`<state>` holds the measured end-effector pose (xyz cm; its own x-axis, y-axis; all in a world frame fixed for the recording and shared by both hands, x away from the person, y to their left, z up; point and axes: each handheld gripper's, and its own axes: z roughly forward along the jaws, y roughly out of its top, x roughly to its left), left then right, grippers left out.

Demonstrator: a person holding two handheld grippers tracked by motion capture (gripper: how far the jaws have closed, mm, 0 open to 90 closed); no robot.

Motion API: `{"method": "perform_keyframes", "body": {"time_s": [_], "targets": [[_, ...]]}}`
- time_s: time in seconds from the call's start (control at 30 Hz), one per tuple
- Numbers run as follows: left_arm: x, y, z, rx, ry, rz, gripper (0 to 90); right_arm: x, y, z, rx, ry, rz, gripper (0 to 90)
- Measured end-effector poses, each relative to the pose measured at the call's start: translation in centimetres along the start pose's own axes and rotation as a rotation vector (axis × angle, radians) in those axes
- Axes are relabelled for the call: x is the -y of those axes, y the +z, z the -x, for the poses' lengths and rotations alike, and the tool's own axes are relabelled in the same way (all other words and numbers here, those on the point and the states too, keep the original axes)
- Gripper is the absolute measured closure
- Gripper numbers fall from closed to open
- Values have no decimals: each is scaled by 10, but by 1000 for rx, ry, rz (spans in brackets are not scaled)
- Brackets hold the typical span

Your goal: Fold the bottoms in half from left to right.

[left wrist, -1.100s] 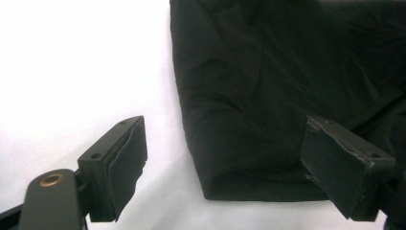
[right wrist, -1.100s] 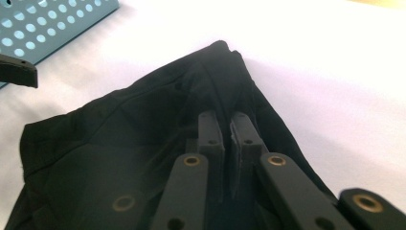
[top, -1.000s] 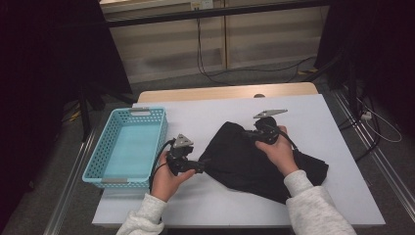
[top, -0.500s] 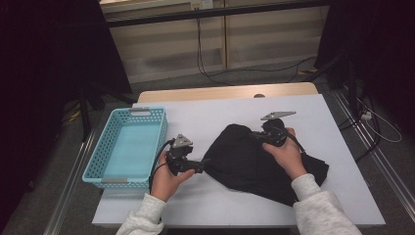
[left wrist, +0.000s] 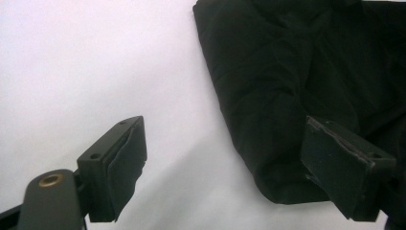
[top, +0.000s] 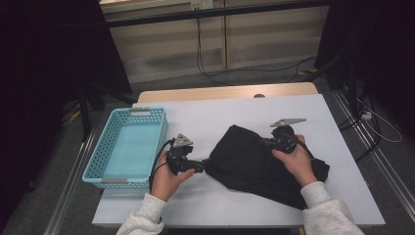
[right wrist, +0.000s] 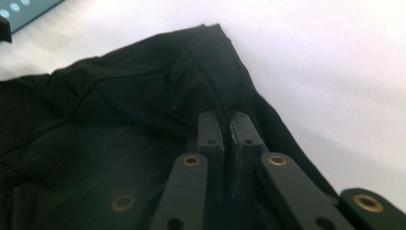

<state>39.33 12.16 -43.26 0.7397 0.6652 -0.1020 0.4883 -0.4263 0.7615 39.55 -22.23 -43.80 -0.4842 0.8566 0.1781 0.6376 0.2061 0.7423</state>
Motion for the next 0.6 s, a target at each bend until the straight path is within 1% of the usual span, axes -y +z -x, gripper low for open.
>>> {"method": "perform_keyframes", "body": {"time_s": [0.03, 0.1, 0.13, 0.17, 0.3, 0.33, 0.4, 0.47, 0.5, 0.6], "targets": [[0, 1, 1, -17, -4, 6, 163, 2, 0, 1, 1, 1, 0, 852], [0, 1, 1, -17, -5, 5, 163, 6, -2, 1, 3, -3, -1, 852], [0, 0, 0, -2, -4, 0, 163, 7, -2, 1, 4, -5, -1, 852], [0, 0, 0, 2, -4, 1, 163, 9, -2, 1, 3, 0, -2, 852], [-2, -1, -1, 0, -8, 12, 162, 14, -4, 1, 6, -12, -4, 851], [-2, -1, 0, 2, -18, 16, 162, 14, -5, 1, 8, -15, -2, 851], [-2, 0, 0, -1, -21, 17, 162, 16, -6, 2, 11, -13, 2, 851], [-1, 2, 0, 4, -12, 6, 162, 16, -7, 4, 16, -16, 1, 851], [0, 3, 0, 9, -18, 1, 162, 16, -9, 4, 17, -13, 4, 851], [2, 7, 0, 6, -16, -3, 164, 15, -13, 6, 16, -12, 8, 851]]}}
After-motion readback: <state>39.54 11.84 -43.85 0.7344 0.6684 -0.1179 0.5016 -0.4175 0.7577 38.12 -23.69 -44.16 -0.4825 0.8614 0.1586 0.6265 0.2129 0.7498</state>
